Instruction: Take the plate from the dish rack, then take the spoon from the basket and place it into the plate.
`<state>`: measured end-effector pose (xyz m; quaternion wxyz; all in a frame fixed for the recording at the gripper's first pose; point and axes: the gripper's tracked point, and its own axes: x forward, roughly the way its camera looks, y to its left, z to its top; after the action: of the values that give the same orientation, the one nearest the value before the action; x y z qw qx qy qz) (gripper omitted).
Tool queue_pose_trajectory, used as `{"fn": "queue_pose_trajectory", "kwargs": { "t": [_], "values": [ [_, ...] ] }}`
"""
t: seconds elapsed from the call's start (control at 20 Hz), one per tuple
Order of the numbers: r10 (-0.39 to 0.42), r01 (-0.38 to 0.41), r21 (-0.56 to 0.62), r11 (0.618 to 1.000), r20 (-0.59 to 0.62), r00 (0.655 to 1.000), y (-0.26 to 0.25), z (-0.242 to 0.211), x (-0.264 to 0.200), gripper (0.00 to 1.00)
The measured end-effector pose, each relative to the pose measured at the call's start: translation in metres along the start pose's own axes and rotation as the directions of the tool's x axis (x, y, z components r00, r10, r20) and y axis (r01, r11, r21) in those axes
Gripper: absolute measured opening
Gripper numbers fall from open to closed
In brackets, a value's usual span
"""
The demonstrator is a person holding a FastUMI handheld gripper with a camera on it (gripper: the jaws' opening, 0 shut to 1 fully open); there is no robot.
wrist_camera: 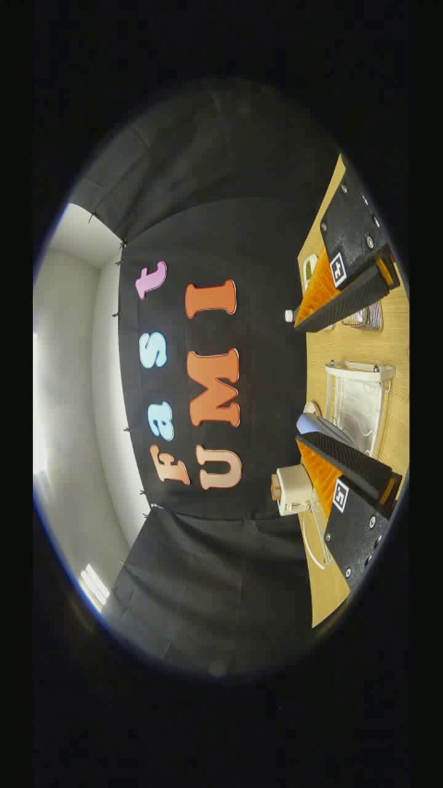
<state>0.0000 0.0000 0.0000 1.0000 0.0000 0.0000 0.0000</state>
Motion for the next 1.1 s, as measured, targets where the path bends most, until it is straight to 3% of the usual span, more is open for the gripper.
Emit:
{"fn": "queue_pose_trajectory", "kwargs": {
  "t": [0.65, 1.1],
  "values": [
    [0.014, -0.013, 0.025, 1.000, -0.043, 0.999, 0.001, -0.008, 0.004, 0.97],
    [0.130, -0.113, 0.101, 0.988, -0.189, 0.973, 0.016, -0.009, 0.029, 0.97]
  ]
}}
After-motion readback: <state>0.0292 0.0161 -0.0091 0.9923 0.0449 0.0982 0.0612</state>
